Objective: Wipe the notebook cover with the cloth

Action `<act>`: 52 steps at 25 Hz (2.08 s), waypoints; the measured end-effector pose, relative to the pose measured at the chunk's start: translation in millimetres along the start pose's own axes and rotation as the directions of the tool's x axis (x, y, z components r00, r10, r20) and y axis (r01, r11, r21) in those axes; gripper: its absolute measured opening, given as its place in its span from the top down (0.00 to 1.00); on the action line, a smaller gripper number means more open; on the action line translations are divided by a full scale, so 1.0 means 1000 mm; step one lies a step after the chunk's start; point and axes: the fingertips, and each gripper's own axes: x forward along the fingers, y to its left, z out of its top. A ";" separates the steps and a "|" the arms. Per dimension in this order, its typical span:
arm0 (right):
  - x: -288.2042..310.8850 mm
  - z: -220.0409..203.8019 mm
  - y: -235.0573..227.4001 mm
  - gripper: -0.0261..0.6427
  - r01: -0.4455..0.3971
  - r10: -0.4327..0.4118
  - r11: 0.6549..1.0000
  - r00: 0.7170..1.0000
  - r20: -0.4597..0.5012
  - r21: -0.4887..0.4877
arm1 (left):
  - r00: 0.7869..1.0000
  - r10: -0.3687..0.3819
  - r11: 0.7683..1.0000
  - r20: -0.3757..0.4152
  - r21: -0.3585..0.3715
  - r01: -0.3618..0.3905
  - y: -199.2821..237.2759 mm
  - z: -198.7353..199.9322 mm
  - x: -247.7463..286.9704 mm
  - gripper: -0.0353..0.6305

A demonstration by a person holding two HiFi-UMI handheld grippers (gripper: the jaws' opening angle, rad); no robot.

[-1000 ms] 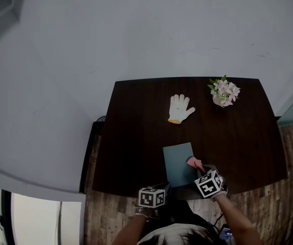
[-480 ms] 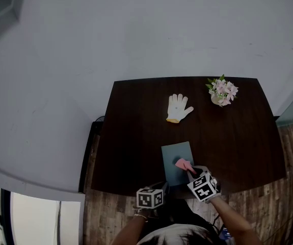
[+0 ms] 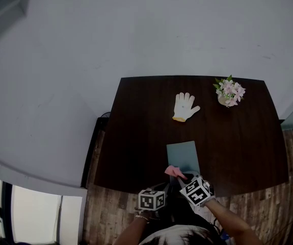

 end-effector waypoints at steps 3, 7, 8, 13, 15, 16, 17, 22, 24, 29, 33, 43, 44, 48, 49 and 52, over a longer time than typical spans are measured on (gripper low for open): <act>0.009 0.001 0.014 0.89 -0.038 0.038 0.999 0.999 -0.010 -0.006 | 1.000 0.005 1.000 -0.002 0.003 -0.005 0.002 -0.005 -0.003 0.92; 0.018 0.000 0.027 0.89 -0.073 0.072 0.997 0.997 -0.032 -0.019 | 1.000 0.015 1.000 0.001 -0.006 -0.015 0.008 -0.007 -0.007 0.92; 0.020 -0.002 0.030 0.89 -0.083 0.082 0.996 0.996 -0.042 -0.020 | 1.000 0.017 1.000 0.002 -0.009 -0.017 0.009 -0.007 -0.007 0.92; 0.031 -0.015 0.043 0.89 -0.117 0.115 0.993 0.989 -0.089 -0.019 | 1.000 0.019 1.000 0.005 -0.021 -0.019 0.012 -0.010 -0.010 0.92; 0.034 -0.020 0.043 0.89 -0.113 0.110 0.993 0.989 -0.098 -0.019 | 1.000 0.016 1.000 0.005 -0.023 -0.016 0.011 -0.012 -0.010 0.92; 0.034 -0.020 0.042 0.89 -0.108 0.106 0.994 0.989 -0.100 -0.018 | 1.000 0.015 1.000 0.004 -0.023 -0.015 0.010 -0.012 -0.010 0.92; 0.034 -0.021 0.041 0.89 -0.102 0.100 0.995 0.990 -0.104 -0.016 | 1.000 0.014 1.000 0.004 -0.023 -0.014 0.009 -0.012 -0.010 0.92; 0.028 -0.027 0.027 0.89 -0.059 0.057 0.998 0.992 -0.113 -0.010 | 1.000 0.007 1.000 0.006 -0.022 -0.007 0.004 -0.013 -0.007 0.92; 0.025 -0.031 0.021 0.89 -0.045 0.044 0.999 0.992 -0.114 -0.001 | 1.000 0.004 1.000 0.008 -0.022 -0.004 0.002 -0.011 -0.006 0.92; 0.017 -0.040 0.008 0.89 -0.018 0.021 1.000 0.994 -0.112 0.024 | 1.000 0.002 1.000 0.008 -0.019 -0.002 -0.001 -0.010 -0.004 0.92; 0.013 -0.046 -0.002 0.89 -0.003 0.006 0.999 0.994 -0.106 0.033 | 1.000 0.006 1.000 0.005 -0.014 -0.005 -0.003 -0.009 -0.002 0.92; -0.004 -0.065 -0.030 0.89 0.043 -0.037 0.998 0.995 -0.096 0.055 | 1.000 0.018 1.000 0.008 -0.008 -0.018 -0.011 -0.006 0.008 0.92; -0.005 -0.067 -0.032 0.89 0.048 -0.042 0.997 0.995 -0.095 0.057 | 1.000 0.020 1.000 0.011 -0.009 -0.020 -0.012 -0.005 0.009 0.92; -0.013 -0.076 -0.042 0.89 0.069 -0.062 0.995 0.994 -0.093 0.073 | 0.999 0.031 0.999 0.024 -0.008 -0.031 -0.014 -0.003 0.009 0.92; -0.015 -0.078 -0.044 0.89 0.074 -0.066 0.994 0.993 -0.094 0.085 | 0.999 0.037 0.999 0.029 -0.007 -0.036 -0.015 -0.002 0.009 0.92; -0.021 -0.082 -0.049 0.89 0.084 -0.071 0.984 0.993 -0.089 0.157 | 0.997 0.062 0.998 0.054 -0.027 -0.061 -0.012 0.002 0.008 0.92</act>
